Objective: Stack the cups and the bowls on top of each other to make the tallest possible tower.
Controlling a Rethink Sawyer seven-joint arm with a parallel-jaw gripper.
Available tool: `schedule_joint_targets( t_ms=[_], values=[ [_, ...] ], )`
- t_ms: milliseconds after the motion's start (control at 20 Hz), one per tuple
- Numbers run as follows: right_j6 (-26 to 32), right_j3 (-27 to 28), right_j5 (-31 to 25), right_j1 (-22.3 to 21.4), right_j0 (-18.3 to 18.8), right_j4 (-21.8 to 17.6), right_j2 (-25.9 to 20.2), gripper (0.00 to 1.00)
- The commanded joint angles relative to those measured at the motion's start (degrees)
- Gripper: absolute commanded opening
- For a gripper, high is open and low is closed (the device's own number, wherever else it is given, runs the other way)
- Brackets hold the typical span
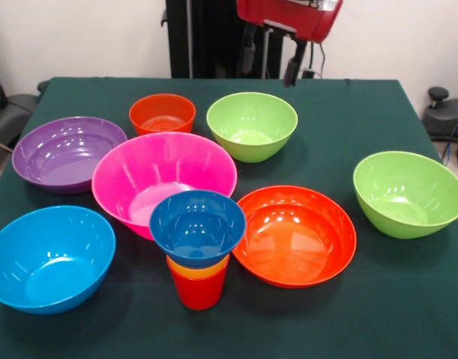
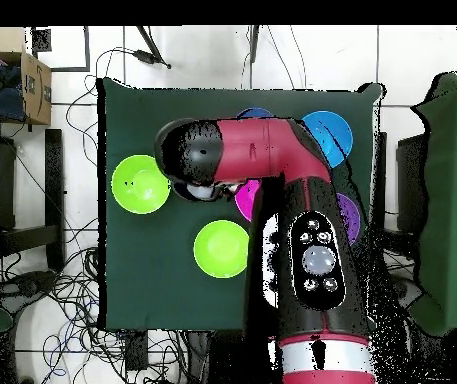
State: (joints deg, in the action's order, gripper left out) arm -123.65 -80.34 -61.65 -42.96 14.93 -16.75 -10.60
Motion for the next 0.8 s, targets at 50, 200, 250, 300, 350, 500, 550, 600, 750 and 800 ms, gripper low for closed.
schedule_joint_targets(
  t_ms=[50, 200, 250, 300, 350, 500, 550, 600, 750, 800],
  values=[
    [5.7, -11.1, 0.1, -0.7, 3.6, -0.5, -0.2, 1.0],
    [8.4, -17.9, 5.8, -4.4, 7.4, 0.9, -1.7, 1.0],
    [9.1, -19.2, 6.1, -5.6, 8.3, 1.3, -2.0, 1.0],
    [10.4, -21.0, 5.3, -8.0, 9.4, 2.1, -2.1, 1.0],
    [11.4, -21.8, 4.3, -9.3, 10.2, 2.2, -2.3, 1.0],
    [13.7, -24.3, 3.8, -13.3, 13.2, 2.2, -2.6, 1.0],
    [14.0, -25.4, 4.4, -14.6, 14.2, 2.2, -2.7, 1.0],
    [14.4, -27.3, 7.1, -15.6, 15.7, 2.2, -3.1, 1.0],
    [14.6, -31.4, 11.5, -17.7, 18.7, 1.2, -3.6, 1.0],
    [14.7, -33.6, 14.5, -18.5, 20.3, 1.1, -3.9, 1.0]
  ],
)
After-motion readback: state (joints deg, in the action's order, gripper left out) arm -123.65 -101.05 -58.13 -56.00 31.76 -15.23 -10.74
